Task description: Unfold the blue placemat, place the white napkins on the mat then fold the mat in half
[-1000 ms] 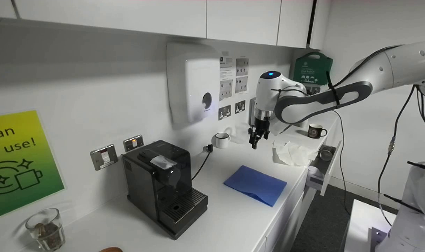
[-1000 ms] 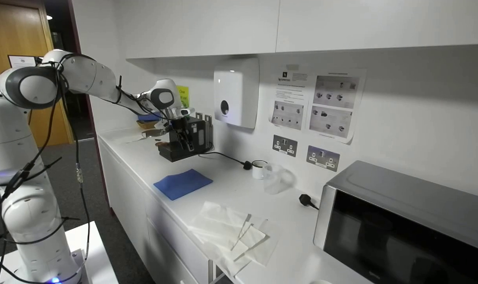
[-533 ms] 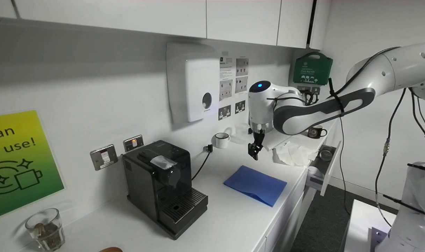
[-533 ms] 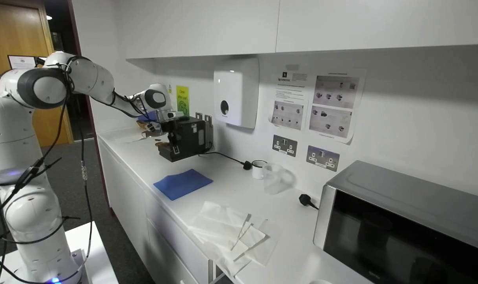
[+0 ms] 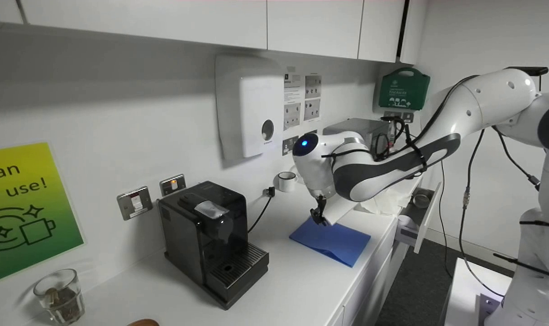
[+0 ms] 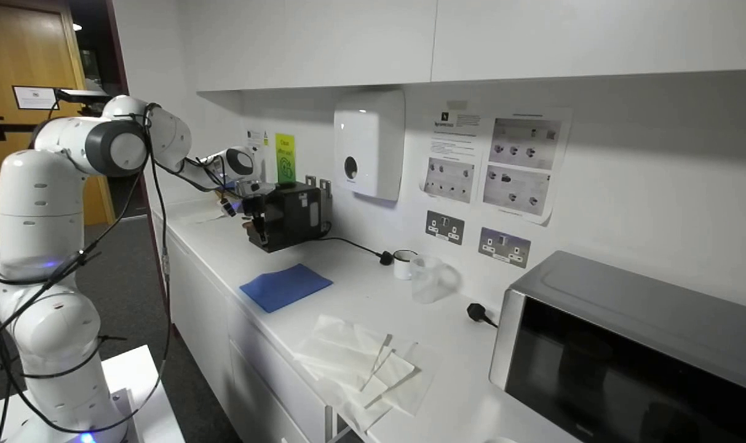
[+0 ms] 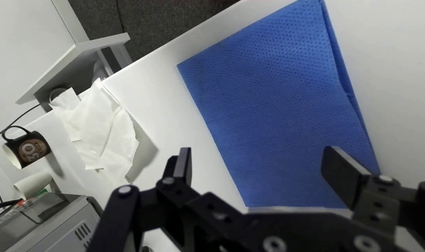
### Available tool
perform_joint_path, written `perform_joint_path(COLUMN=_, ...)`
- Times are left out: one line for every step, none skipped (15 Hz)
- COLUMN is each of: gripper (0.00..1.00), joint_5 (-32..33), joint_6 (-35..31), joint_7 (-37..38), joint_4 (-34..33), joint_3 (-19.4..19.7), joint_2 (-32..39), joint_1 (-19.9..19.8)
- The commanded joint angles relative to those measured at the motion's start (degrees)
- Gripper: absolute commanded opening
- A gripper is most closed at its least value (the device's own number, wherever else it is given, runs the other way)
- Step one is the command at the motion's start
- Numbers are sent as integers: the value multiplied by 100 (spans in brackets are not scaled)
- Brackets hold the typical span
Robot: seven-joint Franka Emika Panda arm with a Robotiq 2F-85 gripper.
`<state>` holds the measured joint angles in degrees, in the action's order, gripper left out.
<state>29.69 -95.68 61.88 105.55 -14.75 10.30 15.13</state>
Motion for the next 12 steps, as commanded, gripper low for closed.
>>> perform_joint_path(gripper=100, joint_5=315, joint_6=399, joint_7=75, joint_4=-640, joint_3=213, joint_2=594, joint_1=219)
perform_joint_path(gripper=100, joint_5=353, joint_6=447, joint_7=46, joint_4=-763, joint_3=261, joint_2=727, joint_1=258)
perform_joint_path(gripper=100, joint_5=397, joint_6=493, joint_7=10, joint_4=-895, joint_3=310, joint_2=870, joint_1=302)
perform_joint_path(gripper=100, joint_5=420, joint_6=502, joint_7=-80, joint_4=-1000, joint_3=344, joint_2=983, joint_1=340)
perform_joint_path(gripper=100, joint_5=480, joint_6=449, joint_7=-328, joint_4=-1033, joint_3=359, joint_2=1046, joint_1=367)
perform_joint_path(gripper=100, joint_5=585, joint_6=429, joint_7=-573, joint_4=-1063, joint_3=378, joint_2=1098, joint_1=402)
perform_joint_path(gripper=100, joint_5=660, joint_6=367, joint_7=-886, joint_4=-1055, joint_3=375, joint_2=1120, joint_1=422)
perform_joint_path(gripper=100, joint_5=744, joint_6=347, joint_7=-1211, joint_4=-1043, joint_3=368, joint_2=1129, joint_1=445)
perform_joint_path(gripper=100, joint_5=821, joint_6=317, joint_7=-1480, joint_4=-1006, joint_3=368, joint_2=1126, joint_1=471)
perform_joint_path(gripper=100, joint_5=899, joint_6=329, joint_7=-1756, joint_4=-976, joint_3=372, joint_2=1120, joint_1=489)
perform_joint_path(gripper=100, joint_5=934, joint_6=283, joint_7=-1958, joint_4=-930, joint_3=373, joint_2=1099, joint_1=494)
perform_joint_path(gripper=100, joint_5=945, joint_6=211, joint_7=-2129, joint_4=-843, joint_3=360, joint_2=1037, joint_1=496)
